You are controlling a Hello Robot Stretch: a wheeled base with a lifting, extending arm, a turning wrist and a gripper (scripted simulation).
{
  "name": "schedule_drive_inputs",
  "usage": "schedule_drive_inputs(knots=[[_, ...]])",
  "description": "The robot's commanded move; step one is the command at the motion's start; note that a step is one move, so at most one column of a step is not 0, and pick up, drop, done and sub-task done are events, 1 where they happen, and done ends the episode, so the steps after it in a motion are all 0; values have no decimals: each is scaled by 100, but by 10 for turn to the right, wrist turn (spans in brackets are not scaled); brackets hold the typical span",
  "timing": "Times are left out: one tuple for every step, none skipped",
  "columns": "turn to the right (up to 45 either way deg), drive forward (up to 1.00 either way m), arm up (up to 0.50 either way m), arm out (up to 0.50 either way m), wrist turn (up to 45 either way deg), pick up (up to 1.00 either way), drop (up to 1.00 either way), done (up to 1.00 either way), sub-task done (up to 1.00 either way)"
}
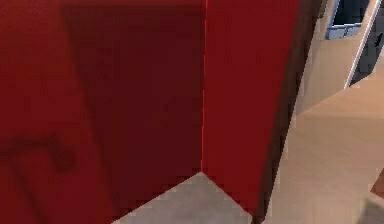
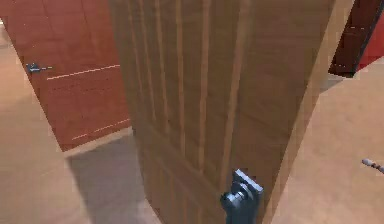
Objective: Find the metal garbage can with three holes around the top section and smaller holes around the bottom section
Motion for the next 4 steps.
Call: schedule_drive_inputs(knots=[[450, 0, 0, 0, 0, 0, 0, 0, 0], [60, 0, 0, 0, 0, 0, 0, 0, 0], [30, 0, 0, 0, 0, 0, 0, 0, 0], [0, 100, 0, 0, 0, 0, 0, 0, 0]])
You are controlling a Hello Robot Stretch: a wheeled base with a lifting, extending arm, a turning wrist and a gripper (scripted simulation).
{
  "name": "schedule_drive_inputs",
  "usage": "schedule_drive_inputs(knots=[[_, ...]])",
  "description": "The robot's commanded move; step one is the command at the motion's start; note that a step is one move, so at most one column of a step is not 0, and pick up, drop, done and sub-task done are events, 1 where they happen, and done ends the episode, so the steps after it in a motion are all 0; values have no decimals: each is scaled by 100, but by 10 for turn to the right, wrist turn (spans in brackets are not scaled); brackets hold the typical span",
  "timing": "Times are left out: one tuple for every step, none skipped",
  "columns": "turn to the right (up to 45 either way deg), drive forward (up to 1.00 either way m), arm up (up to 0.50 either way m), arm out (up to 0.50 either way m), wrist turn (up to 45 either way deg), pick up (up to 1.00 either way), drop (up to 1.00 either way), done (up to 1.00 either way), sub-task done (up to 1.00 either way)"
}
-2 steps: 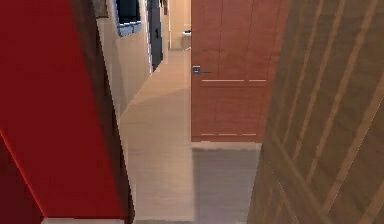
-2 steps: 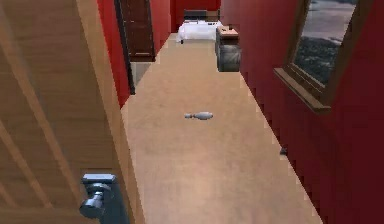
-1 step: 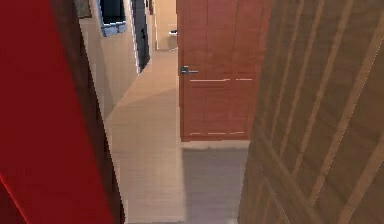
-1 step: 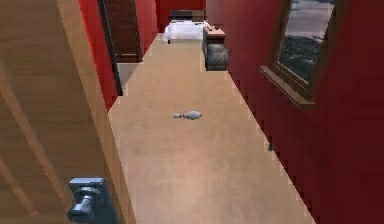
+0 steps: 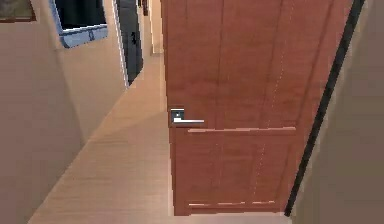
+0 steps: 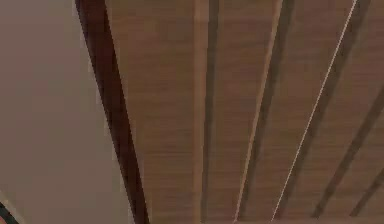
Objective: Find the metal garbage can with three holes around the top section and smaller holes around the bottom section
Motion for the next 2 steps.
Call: schedule_drive_inputs(knots=[[0, 20, 0, 0, 0, 0, 0, 0, 0], [-240, 0, 0, 0, 0, 0, 0, 0, 0]])
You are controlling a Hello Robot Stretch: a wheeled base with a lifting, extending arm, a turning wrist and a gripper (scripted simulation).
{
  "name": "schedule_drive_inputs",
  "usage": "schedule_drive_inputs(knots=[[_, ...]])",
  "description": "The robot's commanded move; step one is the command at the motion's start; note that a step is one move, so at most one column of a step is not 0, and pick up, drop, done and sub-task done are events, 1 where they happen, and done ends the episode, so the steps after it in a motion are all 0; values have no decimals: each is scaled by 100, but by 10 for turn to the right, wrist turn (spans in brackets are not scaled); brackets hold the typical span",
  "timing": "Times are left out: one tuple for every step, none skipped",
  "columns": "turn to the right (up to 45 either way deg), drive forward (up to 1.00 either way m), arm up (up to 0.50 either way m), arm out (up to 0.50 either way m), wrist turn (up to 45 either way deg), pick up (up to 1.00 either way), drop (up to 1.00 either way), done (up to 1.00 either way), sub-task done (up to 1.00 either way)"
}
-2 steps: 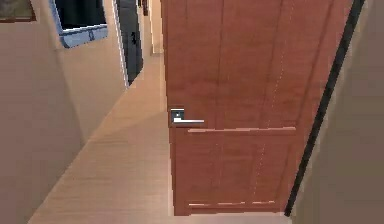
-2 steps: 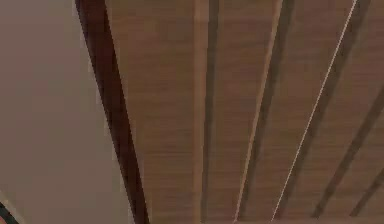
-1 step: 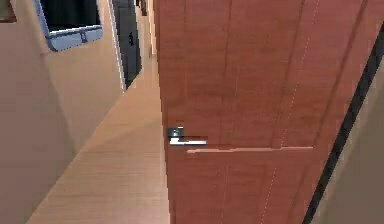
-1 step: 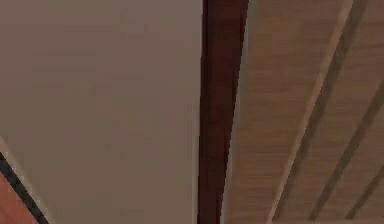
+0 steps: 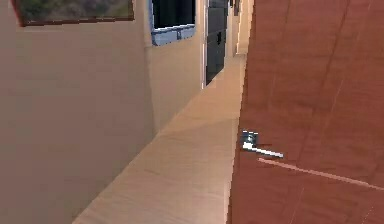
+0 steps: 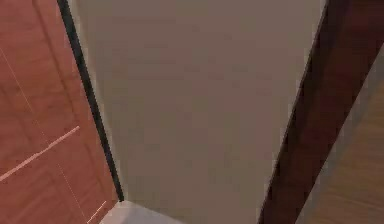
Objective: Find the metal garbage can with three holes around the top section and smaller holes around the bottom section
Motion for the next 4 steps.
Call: schedule_drive_inputs(knots=[[0, 100, 0, 0, 0, 0, 0, 0, 0], [-90, 0, 0, 0, 0, 0, 0, 0, 0], [-30, 0, 0, 0, 0, 0, 0, 0, 0], [0, 15, 0, 0, 0, 0, 0, 0, 0]])
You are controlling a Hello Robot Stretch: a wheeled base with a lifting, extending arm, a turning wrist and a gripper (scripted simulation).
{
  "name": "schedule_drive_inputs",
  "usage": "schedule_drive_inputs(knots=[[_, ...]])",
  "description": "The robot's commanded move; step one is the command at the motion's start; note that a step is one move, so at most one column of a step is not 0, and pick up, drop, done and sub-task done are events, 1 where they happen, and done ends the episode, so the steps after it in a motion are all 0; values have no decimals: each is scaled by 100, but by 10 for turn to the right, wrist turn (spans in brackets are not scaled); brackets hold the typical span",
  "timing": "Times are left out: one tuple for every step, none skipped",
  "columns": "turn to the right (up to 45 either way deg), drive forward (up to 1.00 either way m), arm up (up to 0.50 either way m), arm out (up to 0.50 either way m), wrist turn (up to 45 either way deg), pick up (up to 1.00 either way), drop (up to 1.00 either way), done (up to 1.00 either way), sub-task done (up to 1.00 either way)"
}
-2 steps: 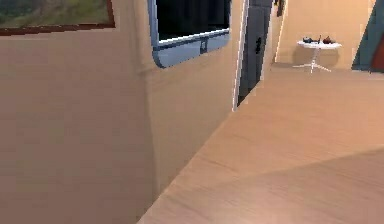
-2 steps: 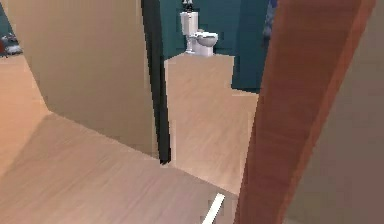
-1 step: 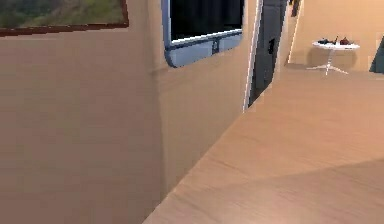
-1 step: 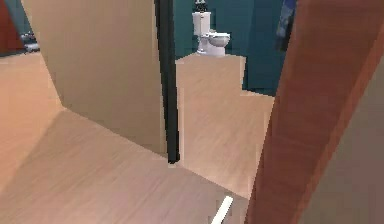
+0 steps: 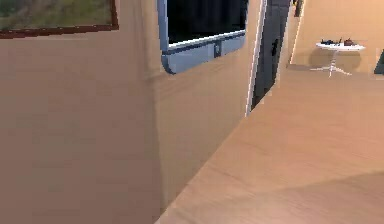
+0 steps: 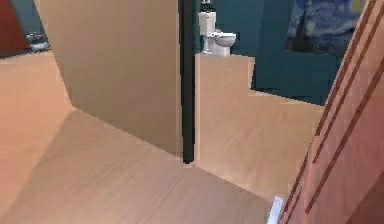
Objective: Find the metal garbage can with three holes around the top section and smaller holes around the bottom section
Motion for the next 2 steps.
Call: schedule_drive_inputs(knots=[[300, 0, 0, 0, 0, 0, 0, 0, 0], [0, 30, 0, 0, 0, 0, 0, 0, 0]])
